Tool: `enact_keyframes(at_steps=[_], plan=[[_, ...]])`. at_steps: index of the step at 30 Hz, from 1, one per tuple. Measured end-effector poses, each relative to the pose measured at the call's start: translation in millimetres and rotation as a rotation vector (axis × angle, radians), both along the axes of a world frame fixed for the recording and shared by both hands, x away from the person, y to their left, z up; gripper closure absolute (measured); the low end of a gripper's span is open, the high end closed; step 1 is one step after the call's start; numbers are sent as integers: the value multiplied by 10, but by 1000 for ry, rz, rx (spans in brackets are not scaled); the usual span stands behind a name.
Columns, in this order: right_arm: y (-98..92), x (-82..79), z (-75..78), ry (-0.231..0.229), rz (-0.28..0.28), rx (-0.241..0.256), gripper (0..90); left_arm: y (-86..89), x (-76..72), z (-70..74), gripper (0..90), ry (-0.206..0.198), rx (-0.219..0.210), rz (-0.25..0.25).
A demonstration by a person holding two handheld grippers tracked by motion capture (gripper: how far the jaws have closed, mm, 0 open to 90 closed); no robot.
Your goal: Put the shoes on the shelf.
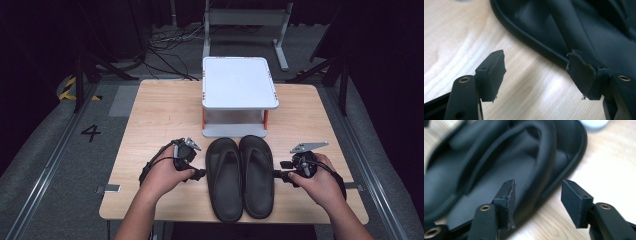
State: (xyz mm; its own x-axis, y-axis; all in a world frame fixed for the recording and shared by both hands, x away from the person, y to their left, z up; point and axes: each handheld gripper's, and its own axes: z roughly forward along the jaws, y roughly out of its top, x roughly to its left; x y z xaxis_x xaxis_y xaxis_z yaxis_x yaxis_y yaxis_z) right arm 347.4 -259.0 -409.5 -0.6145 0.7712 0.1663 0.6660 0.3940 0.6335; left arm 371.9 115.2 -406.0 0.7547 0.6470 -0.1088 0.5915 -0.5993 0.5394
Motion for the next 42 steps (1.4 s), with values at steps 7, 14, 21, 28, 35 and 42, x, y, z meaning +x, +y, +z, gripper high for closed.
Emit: enact_keyframes(at_steps=[7,14,21,28,35,42], plan=[[299,-31,77,-27,72,46,405,163,-45,23,298,-43,-22,66],[521,23,-25,-14,101,46,380,270,-75,-22,299,-41,-13,104],[777,37,-100,-20,141,42,332,313,-110,-69,299,-28,-6,111],[931,14,-154,-31,119,22,312,287,-106,-84,299,-26,1,101],[923,-22,-170,-54,77,-14,312,220,-73,-144,298,-9,20,84],[1047,-54,-357,-50,130,-65,265,167,-59,-163,298,-4,31,66]])
